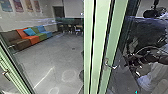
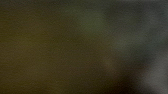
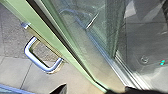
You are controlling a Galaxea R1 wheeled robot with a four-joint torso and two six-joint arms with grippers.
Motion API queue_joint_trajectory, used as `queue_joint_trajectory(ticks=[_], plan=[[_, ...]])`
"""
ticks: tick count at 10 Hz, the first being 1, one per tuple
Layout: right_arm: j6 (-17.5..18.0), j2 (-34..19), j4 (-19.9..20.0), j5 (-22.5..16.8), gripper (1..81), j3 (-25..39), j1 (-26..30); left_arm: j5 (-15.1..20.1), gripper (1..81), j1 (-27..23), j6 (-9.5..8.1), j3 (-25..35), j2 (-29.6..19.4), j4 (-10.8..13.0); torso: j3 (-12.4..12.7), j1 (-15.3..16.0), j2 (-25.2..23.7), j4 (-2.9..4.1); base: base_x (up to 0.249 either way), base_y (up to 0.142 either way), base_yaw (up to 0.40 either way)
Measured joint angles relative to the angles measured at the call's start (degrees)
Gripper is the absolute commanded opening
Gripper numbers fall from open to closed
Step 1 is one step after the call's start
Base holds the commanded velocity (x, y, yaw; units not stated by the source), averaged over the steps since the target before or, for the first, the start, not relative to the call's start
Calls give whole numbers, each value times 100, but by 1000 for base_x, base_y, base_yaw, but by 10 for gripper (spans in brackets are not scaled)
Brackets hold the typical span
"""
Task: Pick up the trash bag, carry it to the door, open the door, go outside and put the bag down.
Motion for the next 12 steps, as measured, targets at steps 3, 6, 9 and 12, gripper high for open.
queue_joint_trajectory(ticks=[3,6,9,12], plan=[[-16,-52,-657,-301,811,168,83,20,10,16,11,0,13,0,90,4,2,0,0,0,0],[-44,-232,-786,-422,811,174,113,38,10,63,13,0,13,0,313,-2,2,0,0,0,0],[-82,-410,-1282,-745,811,296,124,35,10,80,13,0,13,0,308,0,5,0,0,0,0],[-88,-534,-1470,-1025,811,332,238,39,10,99,13,0,13,0,308,0,5,-164,0,0,0]])
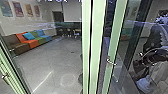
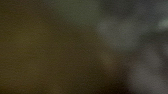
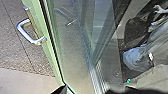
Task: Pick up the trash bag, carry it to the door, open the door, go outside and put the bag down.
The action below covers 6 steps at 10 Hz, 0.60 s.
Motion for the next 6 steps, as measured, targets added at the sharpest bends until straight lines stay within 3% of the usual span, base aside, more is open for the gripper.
queue_joint_trajectory(ticks=[2,3,6], plan=[[-4,-146,-188,-138,811,38,0,0,10,-5,0,0,0,0,0,0,0,-245,0,0,0],[-17,-289,-396,-286,811,39,-2,0,10,-5,0,0,-2,0,0,-2,-2,-286,0,0,0],[-361,-343,-1014,-341,811,39,-157,0,10,0,0,0,-5,0,2,-2,-2,-284,0,0,0]])
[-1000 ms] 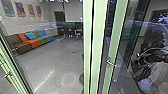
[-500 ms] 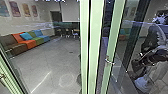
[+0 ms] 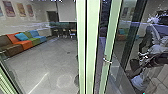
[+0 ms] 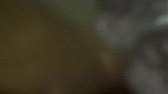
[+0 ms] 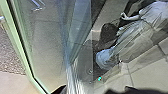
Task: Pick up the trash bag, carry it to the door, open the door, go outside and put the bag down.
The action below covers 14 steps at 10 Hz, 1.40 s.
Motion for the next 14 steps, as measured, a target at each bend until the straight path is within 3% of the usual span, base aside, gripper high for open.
queue_joint_trajectory(ticks=[1,4,9,14], plan=[[-229,-52,-135,-6,811,-1,-85,0,10,0,0,0,2,-2,0,0,0,0,0,0,0],[-386,-311,-612,-6,811,-52,-101,0,10,0,-11,0,5,-2,0,0,0,0,0,0,0],[-1025,-234,-873,-28,811,-238,-265,-1,10,15,-20,0,5,-55,2,-5,0,0,0,0,0],[-1228,-101,-1168,694,811,-736,-551,-1,10,15,-20,0,18,-232,5,-18,-5,0,0,0,0]])
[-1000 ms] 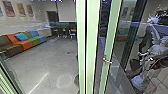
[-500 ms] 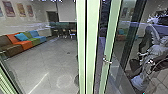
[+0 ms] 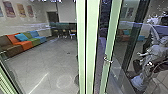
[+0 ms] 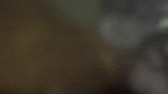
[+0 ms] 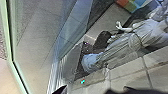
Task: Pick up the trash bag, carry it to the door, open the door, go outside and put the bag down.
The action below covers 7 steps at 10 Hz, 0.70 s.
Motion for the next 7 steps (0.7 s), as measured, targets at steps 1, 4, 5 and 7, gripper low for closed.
queue_joint_trajectory(ticks=[1,4,5,7], plan=[[-29,-30,-117,171,811,-33,-48,1,10,2,-2,0,24,-5,0,0,0,0,0,0,0],[-105,-172,-753,480,811,-33,-78,-7,10,18,-2,0,48,-16,0,0,0,0,0,0,0],[-112,-268,-1048,571,811,2,-66,-11,10,20,-2,0,48,-22,0,0,0,0,0,0,0],[-154,-483,-1407,583,811,107,44,-13,10,18,-2,0,48,-22,0,2,0,0,0,0,0]])
